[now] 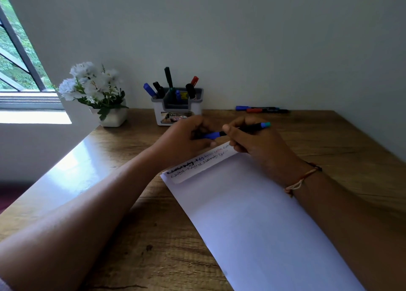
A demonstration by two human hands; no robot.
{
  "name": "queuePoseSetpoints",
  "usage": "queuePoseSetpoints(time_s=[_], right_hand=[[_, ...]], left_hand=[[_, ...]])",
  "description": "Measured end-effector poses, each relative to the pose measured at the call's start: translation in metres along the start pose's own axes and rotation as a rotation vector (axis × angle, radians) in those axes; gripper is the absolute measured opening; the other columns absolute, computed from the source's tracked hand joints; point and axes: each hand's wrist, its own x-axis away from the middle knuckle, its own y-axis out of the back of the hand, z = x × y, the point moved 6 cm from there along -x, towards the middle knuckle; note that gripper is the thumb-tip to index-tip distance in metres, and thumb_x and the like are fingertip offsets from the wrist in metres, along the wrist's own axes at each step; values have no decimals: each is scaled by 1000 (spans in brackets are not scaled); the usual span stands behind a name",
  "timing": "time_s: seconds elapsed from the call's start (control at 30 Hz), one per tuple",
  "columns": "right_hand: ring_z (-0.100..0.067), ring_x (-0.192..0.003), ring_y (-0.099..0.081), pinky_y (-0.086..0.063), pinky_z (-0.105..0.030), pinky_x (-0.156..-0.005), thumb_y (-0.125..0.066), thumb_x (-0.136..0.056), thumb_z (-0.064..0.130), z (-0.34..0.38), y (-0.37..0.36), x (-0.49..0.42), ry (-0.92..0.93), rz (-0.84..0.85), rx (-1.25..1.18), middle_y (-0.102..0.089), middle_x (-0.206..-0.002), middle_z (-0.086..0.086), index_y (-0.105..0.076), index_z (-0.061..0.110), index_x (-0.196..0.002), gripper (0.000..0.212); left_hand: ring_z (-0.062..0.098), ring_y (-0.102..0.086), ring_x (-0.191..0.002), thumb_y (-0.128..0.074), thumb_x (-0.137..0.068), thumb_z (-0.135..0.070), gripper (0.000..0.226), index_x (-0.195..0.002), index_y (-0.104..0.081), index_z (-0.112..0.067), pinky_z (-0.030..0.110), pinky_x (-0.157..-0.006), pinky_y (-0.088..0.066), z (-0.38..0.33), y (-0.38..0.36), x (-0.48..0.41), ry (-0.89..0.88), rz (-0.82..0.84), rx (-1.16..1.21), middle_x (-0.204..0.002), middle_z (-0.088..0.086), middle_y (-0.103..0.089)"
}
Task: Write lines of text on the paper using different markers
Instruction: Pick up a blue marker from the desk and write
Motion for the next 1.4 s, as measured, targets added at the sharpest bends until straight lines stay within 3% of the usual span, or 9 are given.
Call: queuePoseSetpoints(time_s=[0.2, 0.4, 0.57, 0.77, 0.97, 1.1, 1.2, 1.3, 1.4], right_hand=[[-10, -72, -73, -57, -22, -62, -49, -103, 39, -10, 2, -2, -227, -59, -277, -77, -78, -3, -77, 21, -90, 36], [-13, -73, -75, -58, -23, -60, -61, -95, 42, -12, 7, -1, -219, -116, -307, -78, -81, -5, -72, 18, -92, 27], [-11, -72, -74, -57, -23, -62, -70, -77, 49, -11, 10, -3, -173, -82, -302, -78, -82, -6, -73, 19, -93, 34], [-15, -86, -76, -58, -23, -70, -70, -80, 42, -8, 5, -2, -136, 15, -327, -79, -94, -8, -78, 31, -89, 16], [-14, -90, -76, -58, -23, -70, -69, -82, 40, -10, 3, -4, -134, 38, -349, -79, -98, -6, -76, 29, -93, 17], [-14, -92, -76, -58, -22, -64, -64, -92, 41, -16, 0, -10, -172, -61, -379, -79, -98, -3, -68, 23, -103, 22], [-6, -86, -74, -56, -19, -63, -54, -100, 44, -15, 12, -14, -123, -149, -163, -79, -92, 2, -62, 26, -99, 20], [-3, -84, -71, -54, -19, -67, -54, -100, 42, -11, 14, -11, 8, -114, 127, -75, -91, 3, -61, 34, -96, 11], [-16, -86, -70, -57, -36, -76, -55, -99, 44, -12, 9, -7, 49, -38, 316, -73, -91, -3, -67, 24, -102, 24]], left_hand=[[-2, -58, -79, -73, -86, -29, 21, -104, -66, -20, 9, -68, -44, -1, 4, -1, 2, -55, -11, -92, -11, -63], [-3, -60, -73, -67, -92, -27, 18, -107, -69, -17, 8, -65, -44, 0, 6, -1, 6, -63, 34, -91, -4, -67], [24, -70, -83, -62, -95, -15, 13, -101, -70, -7, 33, -79, -59, 5, 2, -1, 113, -38, 250, -89, 7, -71], [10, -68, -72, -59, -97, -14, 11, -94, -70, -14, 23, -70, -57, 6, 8, 1, 150, -36, 363, -73, -5, -72], [11, -67, -72, -62, -95, -14, 10, -98, -71, -10, 21, -70, -56, 7, 11, 3, 152, -66, 368, -75, 2, -71], [14, -70, -85, -70, -89, -20, 15, -102, -73, -26, 27, -80, -58, 9, 19, 6, 124, -215, 342, -92, 0, -73], [12, -71, -92, -74, -87, -22, 20, -102, -69, -34, 38, -86, -59, 8, 39, 9, 96, -505, 277, -96, -8, -74], [9, -72, -87, -67, -94, -20, 14, -104, -65, -29, 36, -80, -60, -1, 57, 11, 35, -761, 234, -91, -13, -73], [4, -67, -76, -63, -96, -24, 13, -101, -55, -34, 26, -66, -56, -14, 71, 7, -1, -889, 67, -82, -21, -67]])
